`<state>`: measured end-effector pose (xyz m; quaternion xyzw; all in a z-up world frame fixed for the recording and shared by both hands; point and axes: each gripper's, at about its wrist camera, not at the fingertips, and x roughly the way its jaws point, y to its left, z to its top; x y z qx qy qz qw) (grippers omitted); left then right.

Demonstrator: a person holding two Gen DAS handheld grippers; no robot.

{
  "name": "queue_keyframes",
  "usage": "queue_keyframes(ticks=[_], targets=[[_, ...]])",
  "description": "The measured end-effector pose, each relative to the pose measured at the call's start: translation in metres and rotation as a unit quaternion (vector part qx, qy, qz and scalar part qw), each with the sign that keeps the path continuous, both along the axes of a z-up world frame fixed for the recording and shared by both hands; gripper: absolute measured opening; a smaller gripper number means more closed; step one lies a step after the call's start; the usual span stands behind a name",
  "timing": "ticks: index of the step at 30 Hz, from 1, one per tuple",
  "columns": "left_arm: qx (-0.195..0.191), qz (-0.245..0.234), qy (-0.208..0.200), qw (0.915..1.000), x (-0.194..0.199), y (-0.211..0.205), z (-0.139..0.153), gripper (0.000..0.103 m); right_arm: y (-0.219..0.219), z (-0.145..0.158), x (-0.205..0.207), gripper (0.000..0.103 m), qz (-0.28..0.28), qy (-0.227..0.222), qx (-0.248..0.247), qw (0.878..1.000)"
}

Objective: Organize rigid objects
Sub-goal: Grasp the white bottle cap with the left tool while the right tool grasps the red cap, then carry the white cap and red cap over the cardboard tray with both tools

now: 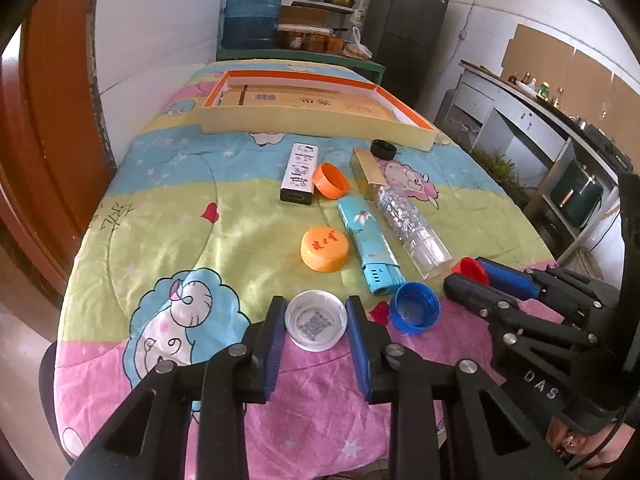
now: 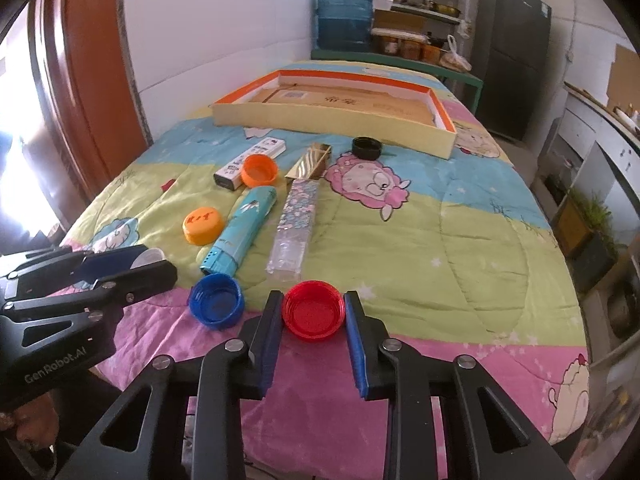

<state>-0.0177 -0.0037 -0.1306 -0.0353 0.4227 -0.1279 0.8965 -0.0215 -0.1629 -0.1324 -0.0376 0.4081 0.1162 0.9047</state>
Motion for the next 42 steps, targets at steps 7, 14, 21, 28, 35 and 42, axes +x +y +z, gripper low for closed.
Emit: queue_keyframes(ticks=[7,14,21,28,35,42], targets=[[-0.001,0.006,-0.014,0.9999,-0.002,0.002,0.013,0.030,-0.005,0.011,0.000,0.031,-0.006,-0.012,0.007,1.000],[0.000,0.008,-0.028,0.9996,0.003,0.000,0.029,0.030,-0.005,0.022,0.004,0.031,-0.004,-0.024,0.009,1.000],[0.000,0.018,-0.036,0.9992,0.014,-0.002,0.044,0.030,-0.007,0.034,0.012,0.031,-0.004,-0.040,0.012,0.999],[0.005,0.024,-0.043,0.9988,0.026,-0.003,0.054,0.030,-0.009,0.044,0.020,0.031,-0.001,-0.053,0.010,0.999],[0.004,0.030,-0.048,0.9984,0.038,-0.005,0.064,0.030,-0.009,0.053,0.030,0.031,0.000,-0.062,0.014,0.998],[-0.001,0.032,-0.049,0.9983,0.053,-0.009,0.072,0.030,-0.010,0.060,0.044,0.031,0.000,-0.066,0.017,0.998]])
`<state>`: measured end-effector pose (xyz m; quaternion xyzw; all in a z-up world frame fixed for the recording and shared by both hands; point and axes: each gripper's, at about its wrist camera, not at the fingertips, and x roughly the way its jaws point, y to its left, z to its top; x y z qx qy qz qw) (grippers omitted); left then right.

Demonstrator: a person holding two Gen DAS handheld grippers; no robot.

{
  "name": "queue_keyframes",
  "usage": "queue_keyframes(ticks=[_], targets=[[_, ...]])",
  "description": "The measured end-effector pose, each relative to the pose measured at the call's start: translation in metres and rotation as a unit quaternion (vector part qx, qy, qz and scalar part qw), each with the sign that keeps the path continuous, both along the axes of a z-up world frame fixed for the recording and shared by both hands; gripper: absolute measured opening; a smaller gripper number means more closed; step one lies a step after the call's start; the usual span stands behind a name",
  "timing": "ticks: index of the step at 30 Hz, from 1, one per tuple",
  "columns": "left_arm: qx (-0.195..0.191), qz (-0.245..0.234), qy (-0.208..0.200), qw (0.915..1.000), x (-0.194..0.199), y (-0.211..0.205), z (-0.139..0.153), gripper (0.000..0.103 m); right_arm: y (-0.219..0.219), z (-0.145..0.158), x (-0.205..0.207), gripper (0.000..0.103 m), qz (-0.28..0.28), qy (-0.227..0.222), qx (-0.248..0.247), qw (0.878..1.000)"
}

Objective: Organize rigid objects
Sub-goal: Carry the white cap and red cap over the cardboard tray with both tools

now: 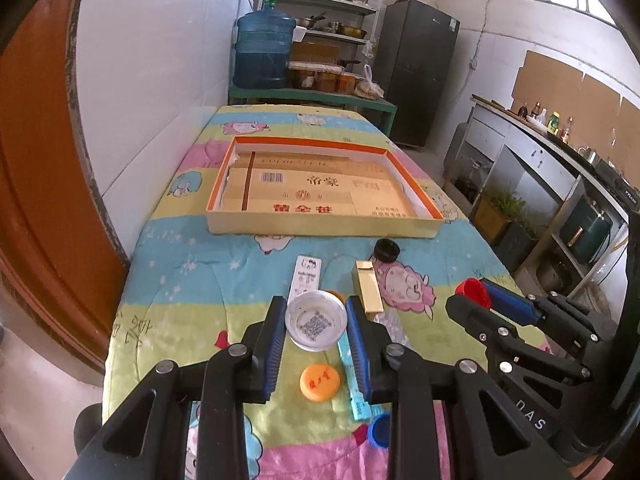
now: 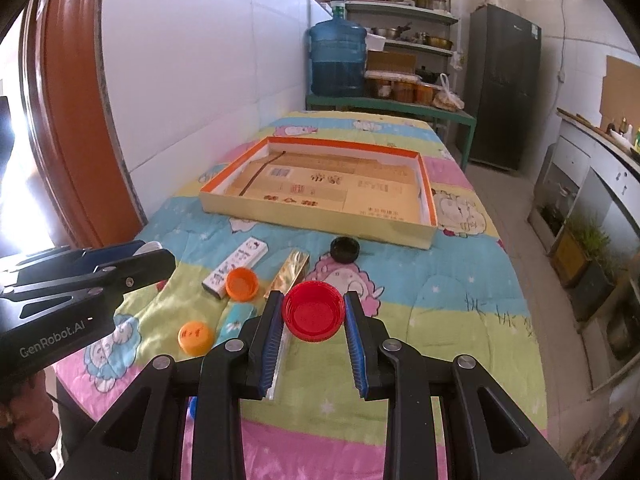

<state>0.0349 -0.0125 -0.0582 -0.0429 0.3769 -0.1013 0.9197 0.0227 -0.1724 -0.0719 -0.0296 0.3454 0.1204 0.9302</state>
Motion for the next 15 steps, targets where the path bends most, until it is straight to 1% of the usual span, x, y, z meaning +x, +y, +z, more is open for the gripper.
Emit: queue_keyframes(ticks=[15], targets=[[0.001,0.010,0.004,0.9999,0.042,-0.003,0.011,0.030,-0.005,0.014,0.035,0.031,-0.001,0.001,0.012,1.000]])
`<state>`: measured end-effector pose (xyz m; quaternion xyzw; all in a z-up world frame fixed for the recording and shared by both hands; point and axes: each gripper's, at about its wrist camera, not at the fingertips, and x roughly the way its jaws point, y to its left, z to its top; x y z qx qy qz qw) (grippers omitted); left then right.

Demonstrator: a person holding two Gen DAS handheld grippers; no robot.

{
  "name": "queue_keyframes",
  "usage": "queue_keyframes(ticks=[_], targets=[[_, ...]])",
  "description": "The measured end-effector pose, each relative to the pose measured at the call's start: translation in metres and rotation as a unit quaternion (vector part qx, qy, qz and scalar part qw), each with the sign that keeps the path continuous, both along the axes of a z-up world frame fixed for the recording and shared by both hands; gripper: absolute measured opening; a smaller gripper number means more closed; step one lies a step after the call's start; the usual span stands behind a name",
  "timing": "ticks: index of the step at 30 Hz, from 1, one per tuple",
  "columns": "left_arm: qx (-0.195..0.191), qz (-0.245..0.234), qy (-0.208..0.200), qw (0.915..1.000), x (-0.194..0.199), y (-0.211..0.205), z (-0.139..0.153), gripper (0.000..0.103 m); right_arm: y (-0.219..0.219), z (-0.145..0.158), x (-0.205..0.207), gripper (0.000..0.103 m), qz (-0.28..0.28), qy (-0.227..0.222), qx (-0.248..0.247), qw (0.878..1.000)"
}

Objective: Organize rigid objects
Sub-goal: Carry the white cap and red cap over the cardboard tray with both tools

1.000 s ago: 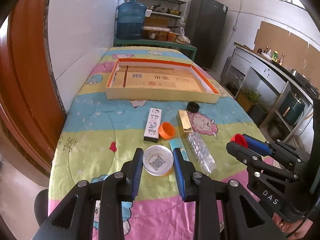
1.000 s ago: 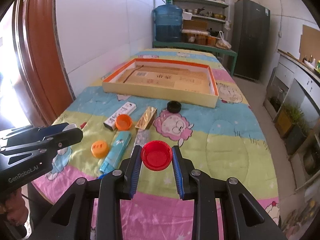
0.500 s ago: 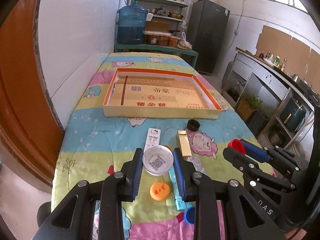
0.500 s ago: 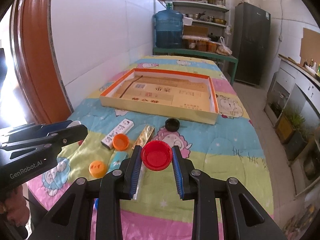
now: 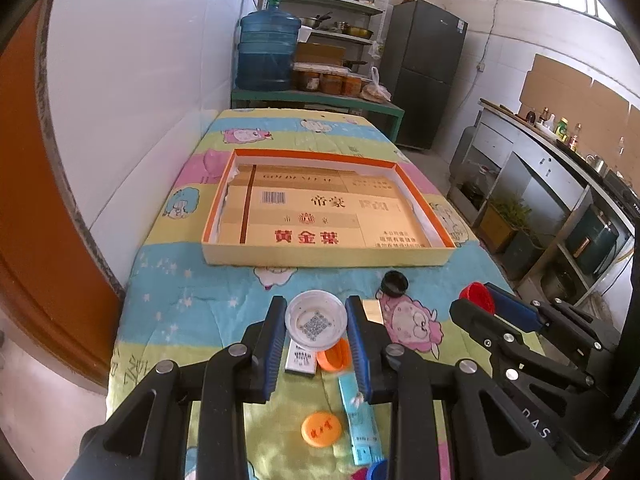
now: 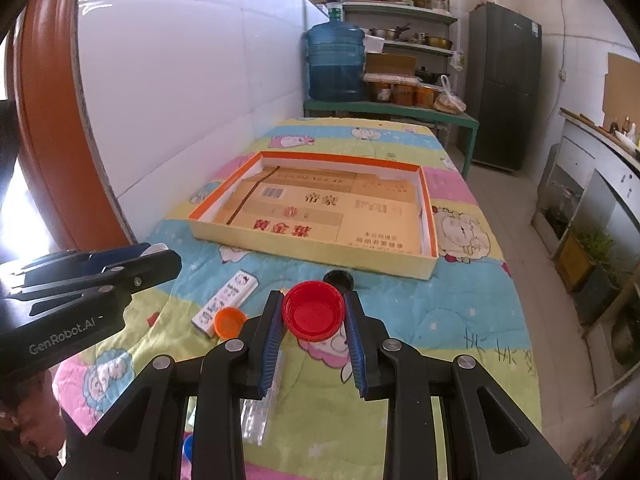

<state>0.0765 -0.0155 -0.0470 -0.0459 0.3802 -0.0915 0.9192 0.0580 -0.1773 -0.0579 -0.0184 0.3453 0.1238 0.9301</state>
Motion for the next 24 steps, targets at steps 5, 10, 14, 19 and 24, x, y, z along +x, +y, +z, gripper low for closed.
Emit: queue_keyframes(ticks=[5,10,14,19,24], targets=[[0.002,0.005,0.002,1.0000,0.014,-0.001,0.003,0.030,-0.001,0.005,0.016,0.031,-0.001,0.000,0.002,1.000],[0.009,0.008,0.003,0.9999,0.030,-0.003,0.005,0.030,-0.002,0.009,0.030,0.031,-0.002,-0.003,0.002,1.000],[0.015,0.006,0.001,0.9999,0.042,-0.007,0.006,0.030,-0.004,0.013,0.042,0.031,-0.003,-0.008,0.000,1.000],[0.019,0.005,-0.001,0.9998,0.056,-0.010,0.008,0.030,-0.006,0.017,0.057,0.031,-0.001,-0.012,-0.004,1.000],[0.024,0.008,-0.002,0.9997,0.073,-0.012,0.007,0.030,-0.008,0.017,0.073,0.031,0.004,-0.011,-0.010,1.000]])
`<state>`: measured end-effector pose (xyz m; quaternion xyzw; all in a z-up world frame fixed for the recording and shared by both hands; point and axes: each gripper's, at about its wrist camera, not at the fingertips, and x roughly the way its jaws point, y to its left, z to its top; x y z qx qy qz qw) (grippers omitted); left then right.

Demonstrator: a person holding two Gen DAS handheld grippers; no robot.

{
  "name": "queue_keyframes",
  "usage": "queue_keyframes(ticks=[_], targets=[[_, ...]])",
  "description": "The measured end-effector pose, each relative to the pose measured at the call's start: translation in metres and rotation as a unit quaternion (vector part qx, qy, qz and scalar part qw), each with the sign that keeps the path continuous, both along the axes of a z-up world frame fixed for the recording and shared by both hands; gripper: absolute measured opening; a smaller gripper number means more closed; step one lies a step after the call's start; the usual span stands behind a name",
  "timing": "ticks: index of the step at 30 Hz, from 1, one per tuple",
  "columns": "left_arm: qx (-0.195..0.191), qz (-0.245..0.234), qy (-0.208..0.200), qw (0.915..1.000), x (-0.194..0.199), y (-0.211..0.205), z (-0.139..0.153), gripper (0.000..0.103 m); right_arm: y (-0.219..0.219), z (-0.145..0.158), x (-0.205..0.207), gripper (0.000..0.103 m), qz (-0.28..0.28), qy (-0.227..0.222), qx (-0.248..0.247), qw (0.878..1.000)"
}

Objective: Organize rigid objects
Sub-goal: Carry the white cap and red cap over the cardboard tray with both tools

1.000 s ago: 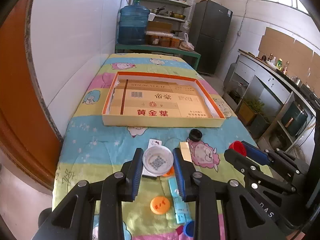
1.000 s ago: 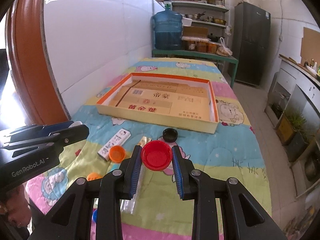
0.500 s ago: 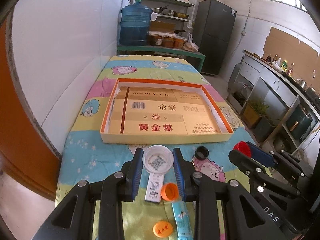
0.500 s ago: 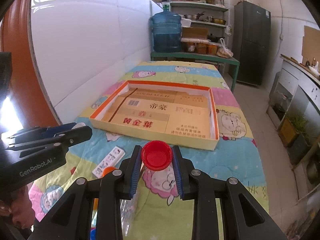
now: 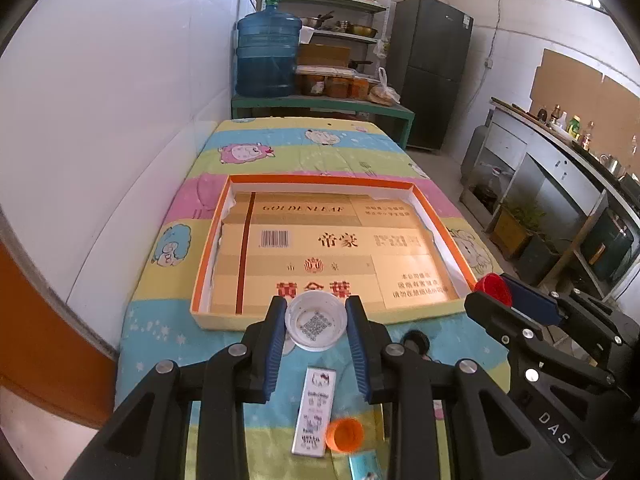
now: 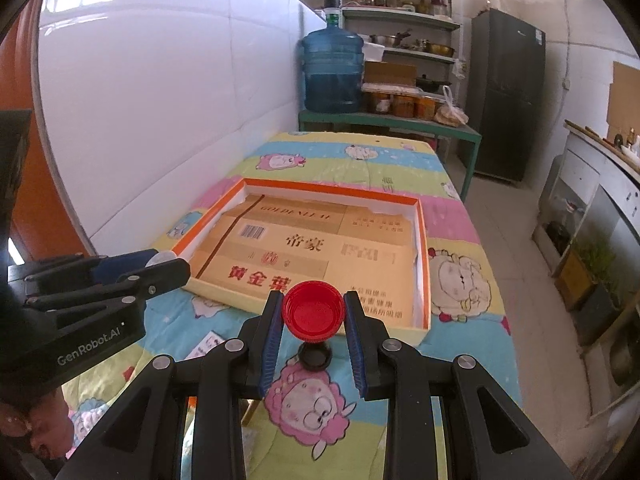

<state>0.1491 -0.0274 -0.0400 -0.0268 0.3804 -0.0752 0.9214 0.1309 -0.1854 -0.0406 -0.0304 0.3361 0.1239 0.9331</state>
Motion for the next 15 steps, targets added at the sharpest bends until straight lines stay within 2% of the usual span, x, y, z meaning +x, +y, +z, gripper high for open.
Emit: queue_keyframes(ticks=[15], targets=[[0.021,0.008,0.009,0.9997,0.043,-0.004,-0.013,0.030,-0.010,-0.004,0.051,0.031,0.007,0.011,-0.001,1.000]])
